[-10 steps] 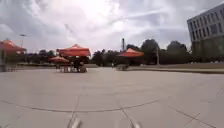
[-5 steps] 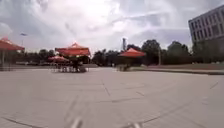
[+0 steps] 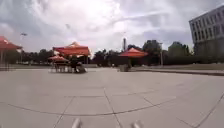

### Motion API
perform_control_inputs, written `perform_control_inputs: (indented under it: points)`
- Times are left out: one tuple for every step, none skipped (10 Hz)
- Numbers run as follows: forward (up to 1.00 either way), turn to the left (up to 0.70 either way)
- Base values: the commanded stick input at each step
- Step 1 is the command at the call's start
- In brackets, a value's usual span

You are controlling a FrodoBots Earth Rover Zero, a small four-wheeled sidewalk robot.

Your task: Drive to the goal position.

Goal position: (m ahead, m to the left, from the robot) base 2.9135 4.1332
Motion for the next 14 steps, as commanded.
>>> perform_control_inputs:
  points:
    - [0.06, -0.02]
    - [0.06, -0.02]
    - [0.06, -0.02]
    - [0.06, -0.02]
    - [0.07, -0.02]
    - [0.07, -0.02]
    - [0.06, -0.02]
    - [0.07, -0.02]
    - [0.08, -0.02]
    - [0.07, -0.02]
    - [0.07, -0.02]
    - [0.07, -0.02]
    - [0.07, -0.02]
    - [0.07, -0.02]
